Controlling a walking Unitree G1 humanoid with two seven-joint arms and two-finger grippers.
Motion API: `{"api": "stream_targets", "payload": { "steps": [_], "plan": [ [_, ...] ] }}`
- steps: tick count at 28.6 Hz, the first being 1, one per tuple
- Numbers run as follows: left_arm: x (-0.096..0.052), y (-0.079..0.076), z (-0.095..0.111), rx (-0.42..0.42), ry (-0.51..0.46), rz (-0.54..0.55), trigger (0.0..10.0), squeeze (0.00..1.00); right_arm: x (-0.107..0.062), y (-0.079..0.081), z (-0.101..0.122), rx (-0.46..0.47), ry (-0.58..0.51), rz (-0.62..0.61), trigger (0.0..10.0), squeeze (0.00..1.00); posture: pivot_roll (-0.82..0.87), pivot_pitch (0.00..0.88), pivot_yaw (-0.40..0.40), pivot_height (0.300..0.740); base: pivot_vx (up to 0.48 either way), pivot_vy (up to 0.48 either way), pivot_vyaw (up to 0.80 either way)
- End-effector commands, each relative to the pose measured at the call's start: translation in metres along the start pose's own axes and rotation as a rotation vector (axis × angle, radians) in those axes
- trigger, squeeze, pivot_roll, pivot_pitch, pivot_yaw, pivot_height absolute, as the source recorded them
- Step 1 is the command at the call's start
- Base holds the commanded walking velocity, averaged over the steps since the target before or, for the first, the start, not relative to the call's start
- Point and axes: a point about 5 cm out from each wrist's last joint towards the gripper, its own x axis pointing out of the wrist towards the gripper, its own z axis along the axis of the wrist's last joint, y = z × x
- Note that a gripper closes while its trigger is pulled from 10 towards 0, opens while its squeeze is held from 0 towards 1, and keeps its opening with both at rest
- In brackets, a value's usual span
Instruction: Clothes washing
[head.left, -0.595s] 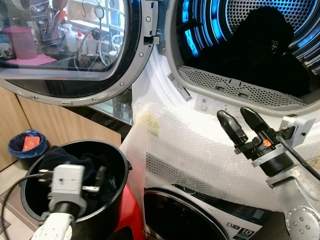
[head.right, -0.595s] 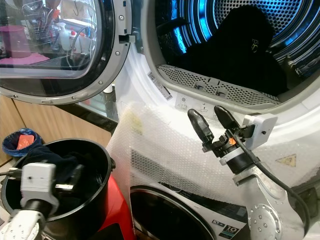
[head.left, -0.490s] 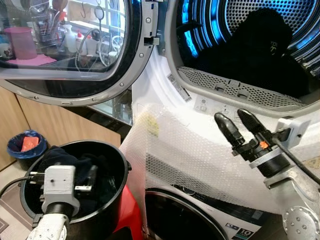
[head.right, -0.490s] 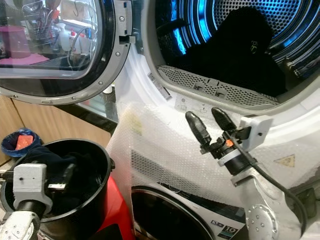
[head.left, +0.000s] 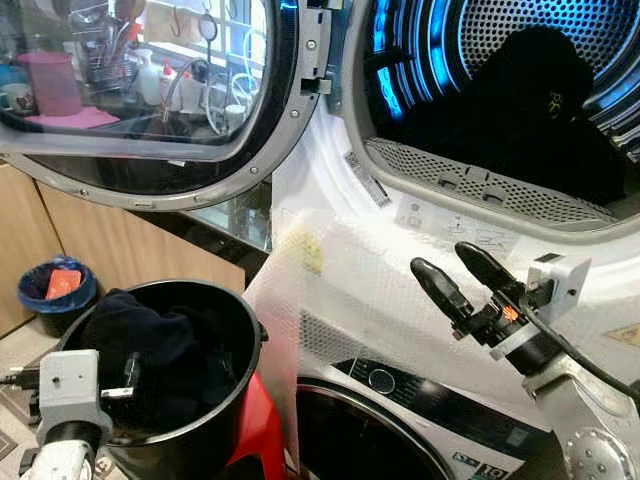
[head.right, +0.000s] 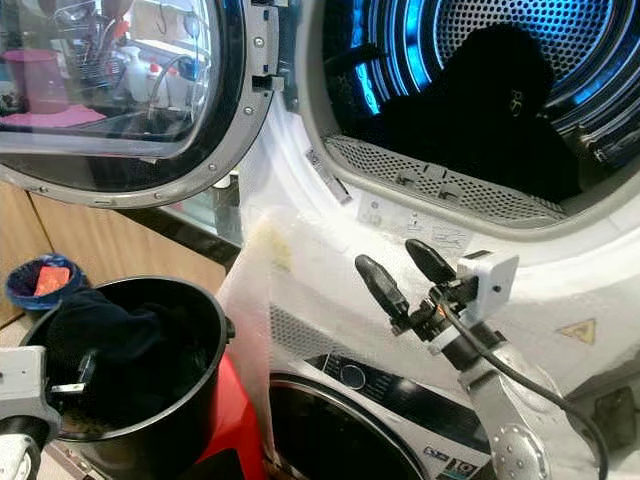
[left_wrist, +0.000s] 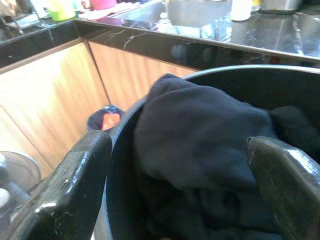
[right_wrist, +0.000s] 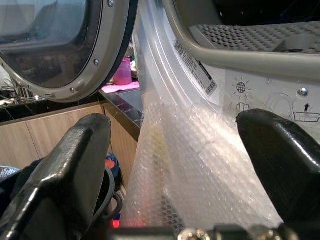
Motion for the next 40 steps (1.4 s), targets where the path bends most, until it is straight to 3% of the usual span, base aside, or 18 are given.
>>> {"api": "stream_targets", "payload": {
  "steps": [1,17,27,40],
  "plan": [
    [0.005,0.0,-0.001,0.004,0.001,-0.018,10.0,0.0,-0.003,0.001,0.004,-0.036,0.0,0.002,10.0,0.0,0.05,0.0,-0.131,0.74,0.0,0.0,0.0],
    [0.065,-0.005,-0.004,0.01,0.015,-0.139,10.0,0.0,-0.025,0.009,0.007,-0.068,0.024,-0.053,10.0,0.0,-0.06,0.0,-0.075,0.74,0.0,0.0,0.0],
    [0.081,0.005,-0.018,-0.06,0.085,-0.081,10.0,0.0,-0.038,0.01,0.015,-0.106,0.034,-0.095,10.0,0.0,-0.11,0.0,-0.057,0.74,0.0,0.0,0.0],
    [0.092,0.016,-0.03,-0.079,0.152,-0.036,10.0,0.0,-0.045,0.013,0.027,-0.138,0.062,-0.112,10.0,0.0,-0.15,0.042,-0.07,0.74,0.0,0.0,0.0]
  ]
}}
